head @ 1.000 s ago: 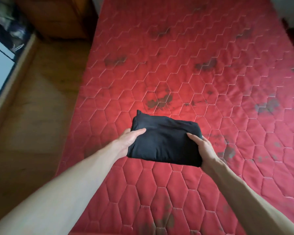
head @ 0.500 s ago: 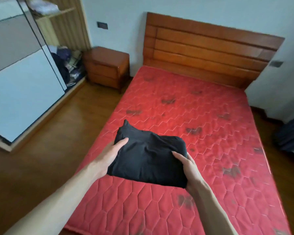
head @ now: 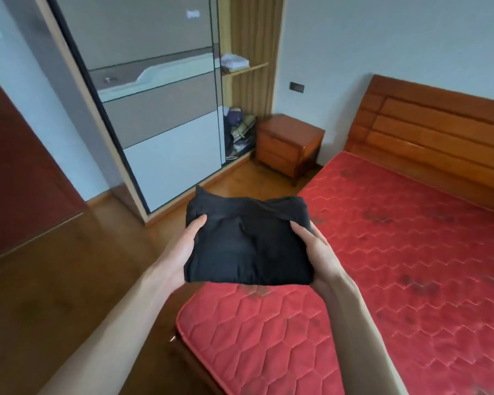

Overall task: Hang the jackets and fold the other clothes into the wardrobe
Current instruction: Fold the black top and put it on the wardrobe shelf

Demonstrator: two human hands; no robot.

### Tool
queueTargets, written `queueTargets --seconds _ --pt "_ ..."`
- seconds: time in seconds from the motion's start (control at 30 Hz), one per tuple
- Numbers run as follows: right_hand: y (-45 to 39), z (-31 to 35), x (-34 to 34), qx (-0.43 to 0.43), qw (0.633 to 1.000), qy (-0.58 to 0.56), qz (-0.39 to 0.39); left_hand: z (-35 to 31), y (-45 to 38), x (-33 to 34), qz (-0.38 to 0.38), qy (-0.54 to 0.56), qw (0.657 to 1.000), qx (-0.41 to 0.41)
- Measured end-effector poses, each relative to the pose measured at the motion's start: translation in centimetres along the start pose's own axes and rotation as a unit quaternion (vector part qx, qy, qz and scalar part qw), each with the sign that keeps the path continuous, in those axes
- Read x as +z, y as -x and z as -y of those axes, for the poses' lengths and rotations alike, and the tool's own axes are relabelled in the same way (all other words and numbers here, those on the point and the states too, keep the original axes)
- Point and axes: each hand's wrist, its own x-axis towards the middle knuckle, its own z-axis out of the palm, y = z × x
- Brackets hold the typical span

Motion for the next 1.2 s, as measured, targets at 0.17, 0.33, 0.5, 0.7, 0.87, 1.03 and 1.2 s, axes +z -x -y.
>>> queueTargets --seconds 0.17,0.33,0.5,0.7,0.87,1.03,1.2 --pt "-4.1 -1.3 8.3 -0.006 0.999 0.041 0.028 -3.7 -0.1 -8.9 -0.076 -0.011 0.997 0.013" --pt "-7.9 -2.4 17.4 -0.008 0.998 0.048 0.043 -8.0 -1.3 -17.4 -0.081 0.017 0.997 0.002" --pt "-11.4 -3.2 26.6 -0.012 0.999 0.029 0.039 -13.7 -3.2 -25.3 -0.087 -0.002 0.996 0.003" --pt "-15.2 -3.8 35.2 -0.019 0.999 0.02 0.019 -19.0 -6.5 -32.5 -0.048 0.002 0.999 -0.008" --pt "-18.6 -3.6 38.6 -0.013 1.0 0.02 -0.007 -22.3 -10.7 -35.2 -0.016 0.013 1.0 -0.006" --pt "-23.7 -2.9 39.8 -0.022 0.999 0.0 -0.031 -25.6 -16.6 -35.6 0.005 0.011 1.0 -0.022" --pt "-30.9 -2.4 39.2 -0.032 0.997 -0.016 -0.066 -29.6 -24.5 -34.4 0.012 -0.011 1.0 -0.025"
